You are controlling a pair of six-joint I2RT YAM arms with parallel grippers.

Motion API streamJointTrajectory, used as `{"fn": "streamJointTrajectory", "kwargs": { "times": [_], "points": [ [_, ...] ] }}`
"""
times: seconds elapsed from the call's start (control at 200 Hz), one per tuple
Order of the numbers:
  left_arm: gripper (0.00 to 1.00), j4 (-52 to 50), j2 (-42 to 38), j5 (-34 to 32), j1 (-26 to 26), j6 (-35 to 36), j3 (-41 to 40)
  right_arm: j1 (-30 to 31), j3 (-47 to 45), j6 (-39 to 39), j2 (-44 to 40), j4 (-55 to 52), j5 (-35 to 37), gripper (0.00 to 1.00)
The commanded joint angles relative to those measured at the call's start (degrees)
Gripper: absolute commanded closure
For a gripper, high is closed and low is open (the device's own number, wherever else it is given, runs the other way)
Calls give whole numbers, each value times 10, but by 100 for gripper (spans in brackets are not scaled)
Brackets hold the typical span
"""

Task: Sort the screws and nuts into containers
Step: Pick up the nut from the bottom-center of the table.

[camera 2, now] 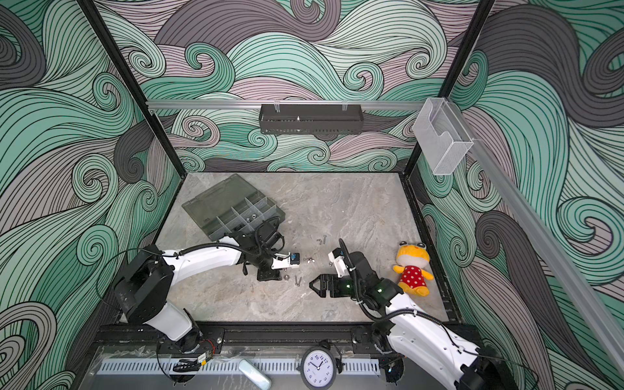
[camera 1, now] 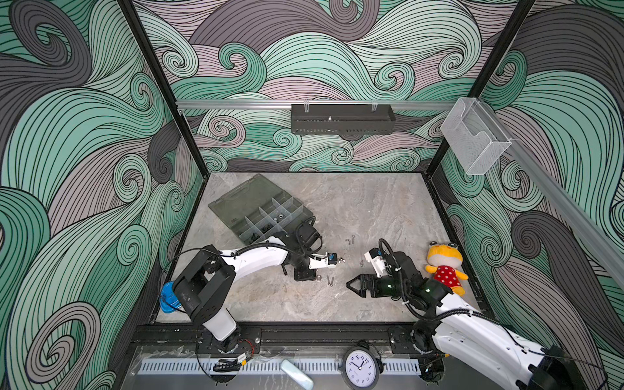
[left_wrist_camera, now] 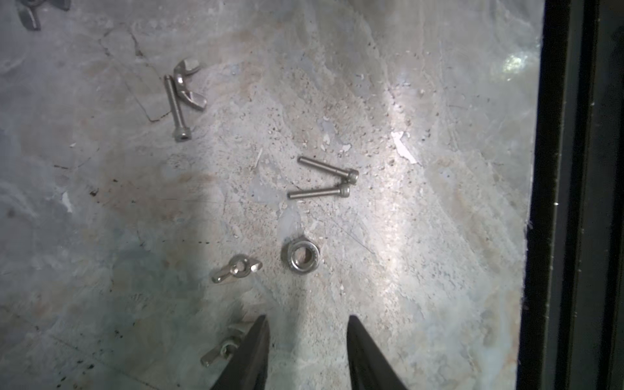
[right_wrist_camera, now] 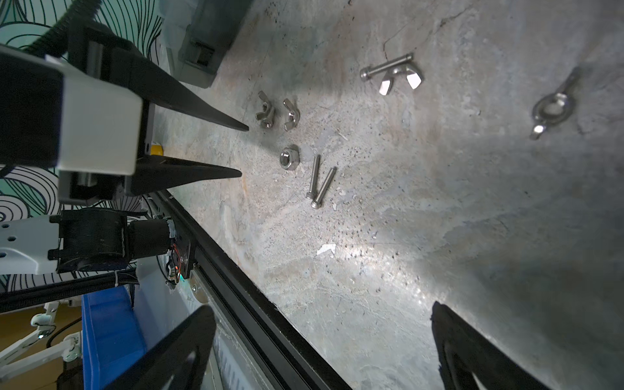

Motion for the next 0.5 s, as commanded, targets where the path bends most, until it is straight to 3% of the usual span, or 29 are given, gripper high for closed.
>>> {"fn": "streamJointTrajectory", "kwargs": {
  "times": [0.0,0.495],
  "points": [
    [58,8,12,12,-9,36,4,0,-13,16,-23,-15,6,0],
    [58,-11,102,-61,-37,52,55,-1,-13,-15,-39,-16,-28,0]
  ]
}}
